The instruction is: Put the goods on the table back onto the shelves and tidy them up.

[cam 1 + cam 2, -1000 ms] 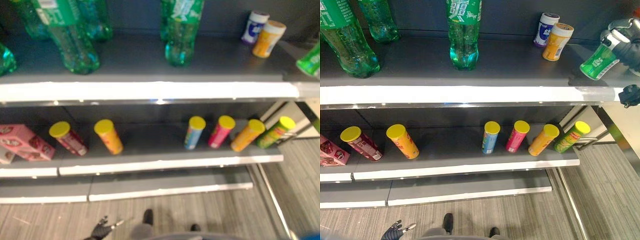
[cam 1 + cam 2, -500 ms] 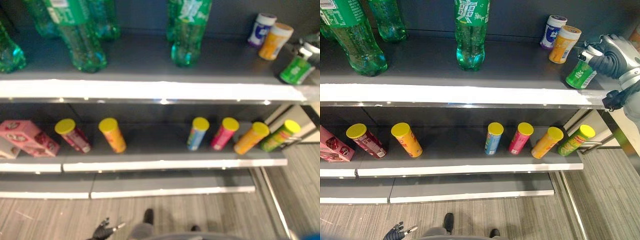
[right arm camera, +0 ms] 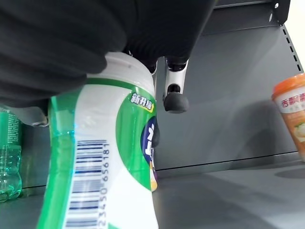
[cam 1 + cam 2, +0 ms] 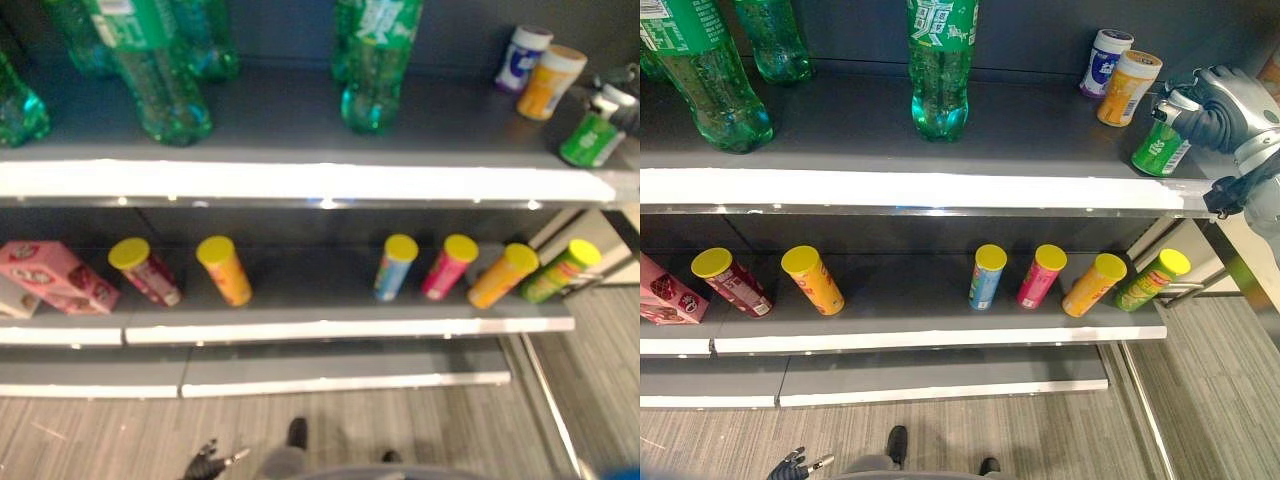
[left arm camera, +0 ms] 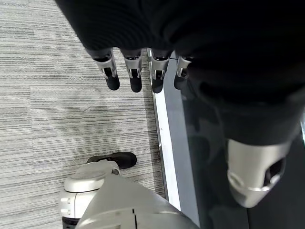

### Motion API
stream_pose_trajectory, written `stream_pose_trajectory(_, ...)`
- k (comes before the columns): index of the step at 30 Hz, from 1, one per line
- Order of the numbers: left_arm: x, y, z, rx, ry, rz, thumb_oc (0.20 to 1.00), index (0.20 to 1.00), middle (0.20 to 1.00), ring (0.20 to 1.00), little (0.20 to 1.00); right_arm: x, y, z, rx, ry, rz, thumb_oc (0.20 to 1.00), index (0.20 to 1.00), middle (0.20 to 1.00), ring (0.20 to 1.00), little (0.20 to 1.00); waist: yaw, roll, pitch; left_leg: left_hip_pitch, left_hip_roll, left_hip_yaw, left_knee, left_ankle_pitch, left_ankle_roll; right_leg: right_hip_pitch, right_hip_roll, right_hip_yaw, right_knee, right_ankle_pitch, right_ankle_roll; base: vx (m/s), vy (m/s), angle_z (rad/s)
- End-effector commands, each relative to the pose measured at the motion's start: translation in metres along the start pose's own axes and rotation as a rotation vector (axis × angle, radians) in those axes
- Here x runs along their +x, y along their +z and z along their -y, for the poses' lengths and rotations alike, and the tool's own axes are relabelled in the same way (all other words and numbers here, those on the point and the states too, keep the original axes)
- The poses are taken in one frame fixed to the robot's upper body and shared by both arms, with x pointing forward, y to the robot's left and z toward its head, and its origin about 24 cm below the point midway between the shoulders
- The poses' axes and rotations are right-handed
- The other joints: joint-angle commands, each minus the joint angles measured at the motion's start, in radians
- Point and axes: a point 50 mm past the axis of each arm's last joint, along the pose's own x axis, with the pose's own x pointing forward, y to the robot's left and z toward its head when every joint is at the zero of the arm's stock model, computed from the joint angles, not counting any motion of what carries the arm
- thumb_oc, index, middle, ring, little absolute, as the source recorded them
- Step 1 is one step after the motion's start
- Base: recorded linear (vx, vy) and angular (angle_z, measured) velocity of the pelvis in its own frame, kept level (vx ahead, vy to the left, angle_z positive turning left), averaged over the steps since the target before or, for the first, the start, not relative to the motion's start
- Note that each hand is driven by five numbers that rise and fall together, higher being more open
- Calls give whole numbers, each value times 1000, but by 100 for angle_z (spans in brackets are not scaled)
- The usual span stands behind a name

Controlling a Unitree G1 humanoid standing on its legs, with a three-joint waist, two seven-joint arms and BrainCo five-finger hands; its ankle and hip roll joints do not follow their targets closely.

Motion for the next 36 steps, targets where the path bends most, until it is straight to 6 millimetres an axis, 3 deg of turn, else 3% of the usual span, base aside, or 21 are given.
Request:
stream_pose_trajectory(1,6,19,-9,44,28,56,1000,1000,1000,1000,1000,12,9,16,-7,-83,30,200,200,200,200,200,55,-13,-7,101,36,-34,2,-172,-57,-98,17,-49,7,67,20,0,0,0)
stream_pose_trajectory(11,6,19,-8,50,21,57,1000,1000,1000,1000,1000,13,9,18,-46,-75,30,200,200,200,200,200,57,-15,-5,99,32,-37,2,-173,-57,-95,14,-56,7,66,21,1,3,2)
stream_pose_trajectory(12,5,20,-8,50,20,64,1000,1000,1000,1000,1000,12,8,19,-73,-72,26,1000,1000,1000,1000,1000,55,-15,-4,99,31,-36,2,-175,-56,-94,13,-56,7,66,21,0,0,0)
stream_pose_trajectory(20,5,24,-9,49,25,83,1000,1000,1000,1000,1000,7,8,28,-102,-137,24,1000,1000,1000,1000,1000,49,-9,-6,102,30,-35,2,-178,-53,-92,11,-53,7,66,22,0,0,0)
stream_pose_trajectory(26,6,26,-8,40,31,84,1000,1000,1000,1000,1000,-1,10,41,-66,-301,25,1000,1000,1000,1000,1000,45,0,-11,111,30,-34,2,-185,-49,-86,11,-50,7,62,21,0,0,0)
stream_pose_trajectory(28,6,27,-8,36,35,83,1000,1000,1000,1000,1000,-8,16,49,8,-400,52,1000,1000,1000,1000,1000,45,3,-14,115,29,-35,2,-188,-48,-81,11,-50,7,59,21,6,12,2)
stream_pose_trajectory(31,7,26,-5,27,35,74,1000,1000,1000,1000,1000,-19,5,45,90,-469,-14,1000,1000,1000,1000,1000,43,5,-16,119,29,-33,2,-192,-46,-80,11,-46,7,58,20,-3,16,3)
stream_pose_trajectory(32,8,25,-1,19,36,63,1000,1000,1000,1000,1000,-24,5,38,241,-541,-20,1000,1000,1000,1000,1000,37,9,-18,122,29,-33,2,-195,-43,-78,12,-45,7,56,19,0,0,0)
stream_pose_trajectory(35,8,25,-2,23,37,64,1000,1000,1000,1000,1000,-26,4,38,242,-542,-25,1000,1000,1000,1000,1000,41,6,-18,122,29,-34,2,-195,-43,-78,12,-45,7,55,19,0,0,0)
stream_pose_trajectory(36,9,24,5,2,35,54,1000,1000,1000,1000,1000,-38,10,35,374,-677,5,1000,1000,1000,1000,1000,26,22,-19,125,30,-32,2,-200,-40,-77,12,-44,7,52,19,41,18,2)
